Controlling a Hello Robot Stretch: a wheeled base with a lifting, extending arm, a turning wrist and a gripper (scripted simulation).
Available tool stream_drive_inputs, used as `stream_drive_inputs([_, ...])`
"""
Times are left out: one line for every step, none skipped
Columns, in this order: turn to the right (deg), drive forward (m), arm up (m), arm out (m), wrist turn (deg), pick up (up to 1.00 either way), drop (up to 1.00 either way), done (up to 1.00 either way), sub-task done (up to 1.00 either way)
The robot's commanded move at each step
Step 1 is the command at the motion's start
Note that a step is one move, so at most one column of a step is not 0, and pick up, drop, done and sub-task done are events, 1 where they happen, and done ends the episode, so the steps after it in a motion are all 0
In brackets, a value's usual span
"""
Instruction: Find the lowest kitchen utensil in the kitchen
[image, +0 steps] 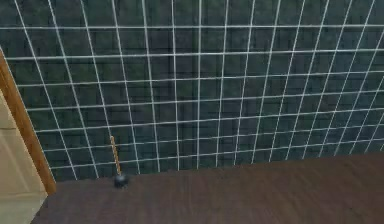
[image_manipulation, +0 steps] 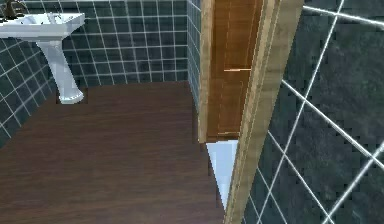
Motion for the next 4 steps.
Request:
stream_drive_inputs([0.0, 0.20, 0.00, 0.00, 0.0, 0.00, 0.00, 0.00, 0.00])
stream_drive_inputs([-45.0, 0.00, 0.00, 0.00, 0.0, 0.00, 0.00, 0.00, 0.00])
stream_drive_inputs([-36.0, 0.00, 0.00, 0.00, 0.0, 0.00, 0.00, 0.00, 0.00])
stream_drive_inputs([0.0, 1.00, 0.00, 0.00, 0.0, 0.00, 0.00, 0.00, 0.00])
